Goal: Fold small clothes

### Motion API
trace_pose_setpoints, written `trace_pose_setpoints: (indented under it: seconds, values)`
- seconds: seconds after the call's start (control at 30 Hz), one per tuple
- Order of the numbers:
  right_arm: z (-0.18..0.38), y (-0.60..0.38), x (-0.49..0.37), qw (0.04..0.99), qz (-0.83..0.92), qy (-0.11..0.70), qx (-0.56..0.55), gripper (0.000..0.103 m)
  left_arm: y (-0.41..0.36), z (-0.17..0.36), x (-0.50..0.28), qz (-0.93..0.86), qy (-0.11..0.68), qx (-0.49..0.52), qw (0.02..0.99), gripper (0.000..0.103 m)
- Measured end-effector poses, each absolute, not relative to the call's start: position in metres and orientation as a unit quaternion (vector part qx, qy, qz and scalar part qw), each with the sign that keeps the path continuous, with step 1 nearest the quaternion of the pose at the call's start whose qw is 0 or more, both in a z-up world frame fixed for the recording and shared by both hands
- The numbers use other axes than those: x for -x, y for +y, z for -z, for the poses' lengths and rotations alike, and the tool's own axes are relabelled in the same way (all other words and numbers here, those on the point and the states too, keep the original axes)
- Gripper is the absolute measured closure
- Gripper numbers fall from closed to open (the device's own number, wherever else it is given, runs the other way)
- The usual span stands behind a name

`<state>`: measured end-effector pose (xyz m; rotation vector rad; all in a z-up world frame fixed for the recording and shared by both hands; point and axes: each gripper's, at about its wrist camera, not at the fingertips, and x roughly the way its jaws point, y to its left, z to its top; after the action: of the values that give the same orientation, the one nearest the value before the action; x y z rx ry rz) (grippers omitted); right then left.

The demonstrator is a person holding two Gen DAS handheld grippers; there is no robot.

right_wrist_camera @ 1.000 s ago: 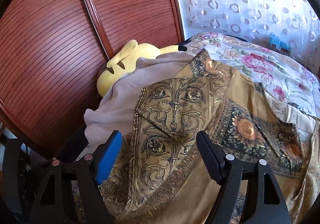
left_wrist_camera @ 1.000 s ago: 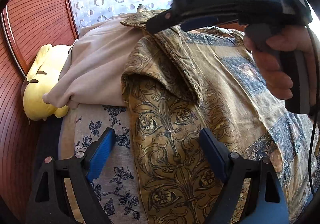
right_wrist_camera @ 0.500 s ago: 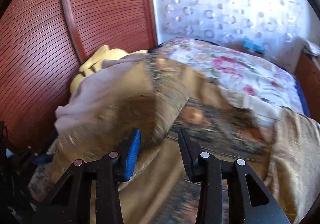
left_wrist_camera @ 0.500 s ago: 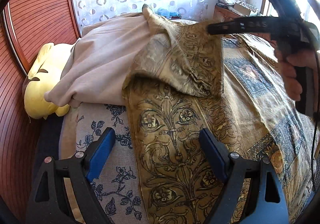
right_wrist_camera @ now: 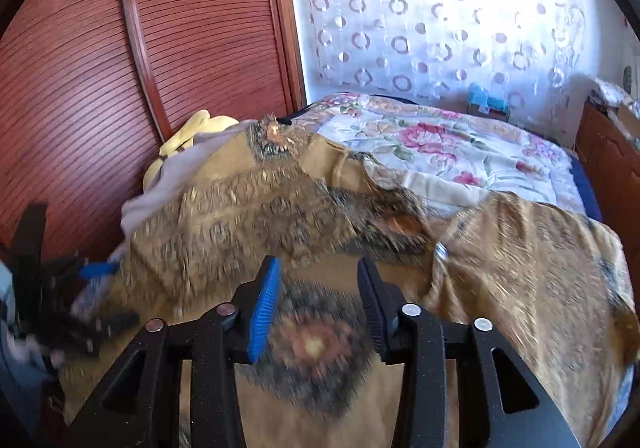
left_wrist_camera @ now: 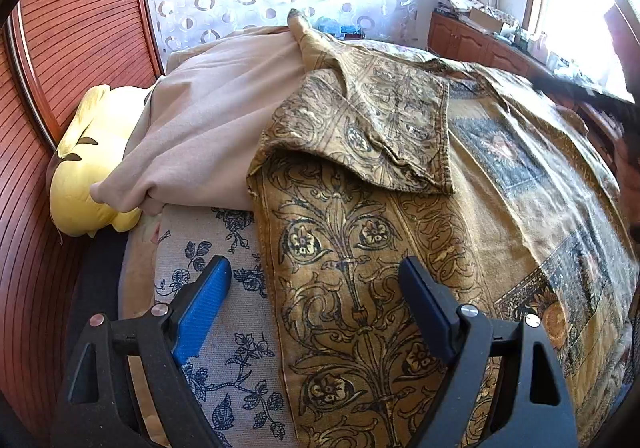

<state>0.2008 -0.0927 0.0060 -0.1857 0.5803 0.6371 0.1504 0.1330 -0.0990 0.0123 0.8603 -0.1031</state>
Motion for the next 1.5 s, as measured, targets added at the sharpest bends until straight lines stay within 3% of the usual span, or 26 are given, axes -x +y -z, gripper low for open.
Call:
trace_pose_setpoints:
  seconds: [0.2,0.27,0.37,0.53,0.63,0.67,0.73,1.03,1.1,1.2,1.23,1.27,1.33,1.37,1.43,1.5]
  values:
    - [0.015,-0.135,-0.166,0.902,-0.288,0.293,0.13,0.056,0.139,0.077,-0.151,0.05,0.384,0.002,0.922,0.03]
    - [0.023,-0.146,-0.159,0.902,-0.277,0.302,0.136,0.055,0.137,0.067,-0.156,0.048,0.373,-0.009,0.927,0.04]
    - [0.031,-0.163,-0.155,0.902,-0.264,0.313,0.134,0.054,0.137,0.064,-0.173,0.047,0.379,-0.022,0.924,0.052]
    - [0.044,-0.172,-0.167,0.895,-0.245,0.348,0.135,0.053,0.143,0.07,-0.193,0.033,0.395,-0.025,0.918,0.063]
    - [0.042,-0.169,-0.175,0.894,-0.248,0.348,0.135,0.048,0.141,0.073,-0.193,0.038,0.399,-0.028,0.916,0.073]
    - [0.042,-0.169,-0.176,0.894,-0.249,0.348,0.135,0.046,0.141,0.073,-0.192,0.041,0.397,-0.028,0.916,0.085]
    - [0.041,-0.166,-0.175,0.893,-0.25,0.348,0.139,0.043,0.139,0.07,-0.185,0.045,0.389,-0.029,0.92,0.094]
    - [0.048,-0.171,-0.186,0.895,-0.245,0.348,0.136,0.038,0.127,0.046,-0.155,0.041,0.359,-0.03,0.932,0.095]
    - [0.048,-0.17,-0.186,0.895,-0.245,0.349,0.135,0.037,0.123,0.043,-0.154,0.033,0.36,-0.04,0.931,0.095]
    - [0.049,-0.17,-0.187,0.895,-0.245,0.349,0.135,0.037,0.119,0.036,-0.153,0.035,0.351,-0.05,0.934,0.083]
    - [0.049,-0.17,-0.187,0.895,-0.245,0.349,0.135,0.037,0.116,0.032,-0.152,0.041,0.346,-0.051,0.936,0.076]
    - [0.049,-0.17,-0.187,0.895,-0.244,0.349,0.135,0.036,0.114,0.03,-0.151,0.046,0.343,-0.051,0.937,0.063]
    - [0.049,-0.17,-0.187,0.895,-0.244,0.349,0.135,0.036,0.108,0.023,-0.148,0.058,0.333,-0.047,0.94,0.051]
    - [0.049,-0.17,-0.187,0.895,-0.244,0.349,0.135,0.036,0.105,0.02,-0.147,0.063,0.329,-0.042,0.941,0.036]
    - [0.049,-0.17,-0.187,0.895,-0.244,0.349,0.135,0.036,0.099,0.013,-0.144,0.072,0.314,-0.027,0.946,0.016]
    - [0.049,-0.17,-0.187,0.895,-0.244,0.349,0.135,0.036,0.092,0.01,-0.142,0.084,0.303,-0.021,0.949,0.015]
